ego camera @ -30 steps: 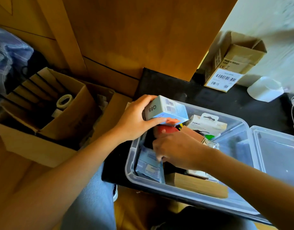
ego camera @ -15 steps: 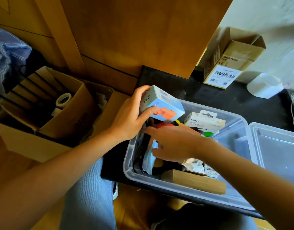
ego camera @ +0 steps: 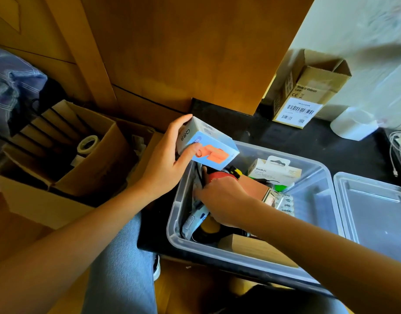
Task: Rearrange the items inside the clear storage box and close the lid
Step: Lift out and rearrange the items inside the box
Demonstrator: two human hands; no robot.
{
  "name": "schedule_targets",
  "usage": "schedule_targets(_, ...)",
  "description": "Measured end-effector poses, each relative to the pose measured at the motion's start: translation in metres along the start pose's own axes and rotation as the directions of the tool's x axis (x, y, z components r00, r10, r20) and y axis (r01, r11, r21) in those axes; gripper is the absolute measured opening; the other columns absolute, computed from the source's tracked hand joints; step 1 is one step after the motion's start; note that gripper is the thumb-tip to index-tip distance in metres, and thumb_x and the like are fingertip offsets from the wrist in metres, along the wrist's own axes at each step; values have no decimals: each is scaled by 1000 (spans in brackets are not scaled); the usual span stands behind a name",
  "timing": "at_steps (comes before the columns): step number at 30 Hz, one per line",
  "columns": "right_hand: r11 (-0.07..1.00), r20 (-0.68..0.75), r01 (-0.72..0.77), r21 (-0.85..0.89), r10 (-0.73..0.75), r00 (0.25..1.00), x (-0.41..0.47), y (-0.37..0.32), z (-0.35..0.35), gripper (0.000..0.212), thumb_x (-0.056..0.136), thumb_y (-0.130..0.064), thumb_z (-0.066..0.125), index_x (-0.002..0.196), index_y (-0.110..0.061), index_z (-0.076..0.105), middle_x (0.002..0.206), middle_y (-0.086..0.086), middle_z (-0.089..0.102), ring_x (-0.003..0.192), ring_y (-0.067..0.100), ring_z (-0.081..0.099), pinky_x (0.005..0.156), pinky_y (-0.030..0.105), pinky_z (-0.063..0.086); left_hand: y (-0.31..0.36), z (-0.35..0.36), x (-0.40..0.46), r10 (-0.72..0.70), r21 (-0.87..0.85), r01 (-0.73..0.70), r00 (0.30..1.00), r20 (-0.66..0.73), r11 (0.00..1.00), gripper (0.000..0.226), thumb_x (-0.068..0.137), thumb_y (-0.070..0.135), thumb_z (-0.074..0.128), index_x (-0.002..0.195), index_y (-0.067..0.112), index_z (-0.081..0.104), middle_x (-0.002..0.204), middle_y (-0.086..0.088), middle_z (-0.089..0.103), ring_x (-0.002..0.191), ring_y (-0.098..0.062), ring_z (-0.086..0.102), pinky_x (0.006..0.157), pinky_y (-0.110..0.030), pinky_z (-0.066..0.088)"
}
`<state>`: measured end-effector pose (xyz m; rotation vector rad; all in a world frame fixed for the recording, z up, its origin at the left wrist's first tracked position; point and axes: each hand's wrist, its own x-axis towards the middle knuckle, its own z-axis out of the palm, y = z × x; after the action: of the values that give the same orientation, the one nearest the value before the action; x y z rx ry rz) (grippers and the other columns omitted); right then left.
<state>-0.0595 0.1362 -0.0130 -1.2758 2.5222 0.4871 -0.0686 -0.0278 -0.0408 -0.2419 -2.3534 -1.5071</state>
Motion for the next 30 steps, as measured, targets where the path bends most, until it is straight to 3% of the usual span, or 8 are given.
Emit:
schedule_targets(4,989,-66,-56,135,65,996,0,5,2,32,88,-31,60,119,-22,56,97,1,63,89,21,58,62,26,34,6,-3,2,-16,-75,12,999,-49,997,51,92,54,49,139,41,32,135,15,47,122,-10,53,76,-42,59)
schedule_targets(9,951,-257,68,303,13,966,-31,24,-7,20,86,-40,60,103,-32,66,99,-7,70,84,15,65,59,23,41,21,-11,7,14,-204,-36,994,-106,978,48,95,40,50,139,28,34,133,14,49,122,-7,52,84,-24,55)
schedule_targets(16,914,-160,116,388,-57,985,-65,39,-14,14,85,-37,64,97,-33,69,103,-16,69,96,-1,60,94,23,42,26,-11,5,-7,-205,-15,994,-105,979,47,94,41,51,138,30,35,129,14,52,117,-6,55,82,-30,56)
schedule_targets(19,907,-201,217,362,-152,968,-70,32,-16,12,86,-29,64,96,-33,69,100,-17,68,98,-2,56,98,21,38,22,-10,4,-7,-175,-12,994,-108,985,47,93,47,51,137,38,35,129,18,52,117,-7,56,80,-42,58)
schedule_targets(23,778,34,136,613,-198,980,-73,18,-16,32,90,-13,51,108,-39,56,114,-20,58,107,-5,48,93,16,36,18,-7,1,-6,-142,-8,995,-97,990,47,93,51,50,137,43,34,126,24,52,115,-6,57,72,-46,59)
schedule_targets(26,678,-91,49,733,27,995,-64,34,-23,22,91,-16,50,103,-32,58,103,-20,61,96,-7,55,80,8,44,19,-6,-2,4,-122,-18,994,-113,992,48,94,52,49,138,44,33,128,21,51,116,-8,57,72,-44,59)
schedule_targets(28,727,-122,-116,677,266,956,-47,52,-22,15,92,-22,49,104,-26,58,104,-11,63,91,5,59,78,22,51,22,-4,-4,4,-141,-24,990,-140,990,47,94,51,48,138,41,32,130,15,51,118,-11,56,77,-40,59)
schedule_targets(30,781,23,-330,529,376,926,-23,68,-18,27,93,-36,49,114,-20,56,113,0,63,95,17,59,82,33,53,26,-2,-5,-15,-190,-21,982,-188,982,48,94,51,46,138,38,32,132,10,51,119,-12,55,81,-30,56)
